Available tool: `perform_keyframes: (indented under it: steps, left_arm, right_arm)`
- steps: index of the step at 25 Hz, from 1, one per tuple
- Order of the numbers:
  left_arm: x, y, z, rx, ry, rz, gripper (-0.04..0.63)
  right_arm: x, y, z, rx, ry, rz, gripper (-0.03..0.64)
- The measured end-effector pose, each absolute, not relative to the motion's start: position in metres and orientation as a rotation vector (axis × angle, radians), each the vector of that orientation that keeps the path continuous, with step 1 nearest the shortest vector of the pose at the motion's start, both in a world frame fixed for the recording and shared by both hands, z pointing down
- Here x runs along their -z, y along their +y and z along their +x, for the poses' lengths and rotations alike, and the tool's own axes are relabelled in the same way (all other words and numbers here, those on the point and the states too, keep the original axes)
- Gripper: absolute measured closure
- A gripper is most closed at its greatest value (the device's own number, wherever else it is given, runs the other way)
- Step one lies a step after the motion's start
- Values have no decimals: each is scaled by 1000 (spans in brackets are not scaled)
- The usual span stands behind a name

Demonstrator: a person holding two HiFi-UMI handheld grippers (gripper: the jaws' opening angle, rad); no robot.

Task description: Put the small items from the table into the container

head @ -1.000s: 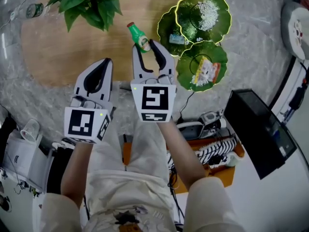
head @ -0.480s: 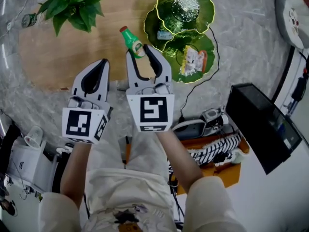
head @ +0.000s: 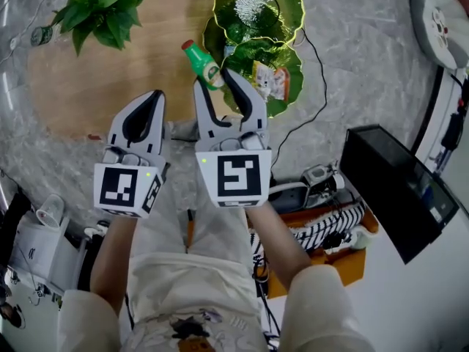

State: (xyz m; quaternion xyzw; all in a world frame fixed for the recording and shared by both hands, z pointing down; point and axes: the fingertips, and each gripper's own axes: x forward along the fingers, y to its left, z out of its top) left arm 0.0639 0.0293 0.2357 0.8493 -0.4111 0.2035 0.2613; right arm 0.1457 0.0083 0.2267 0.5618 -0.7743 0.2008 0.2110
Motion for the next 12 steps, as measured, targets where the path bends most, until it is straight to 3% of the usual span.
perform_keyframes:
  steps: [12]
  left_arm:
    - [-228, 48, 98, -549, -1102, 2306, 586]
  right_arm:
    - [-228, 41, 191, -667, -2072, 1623, 463]
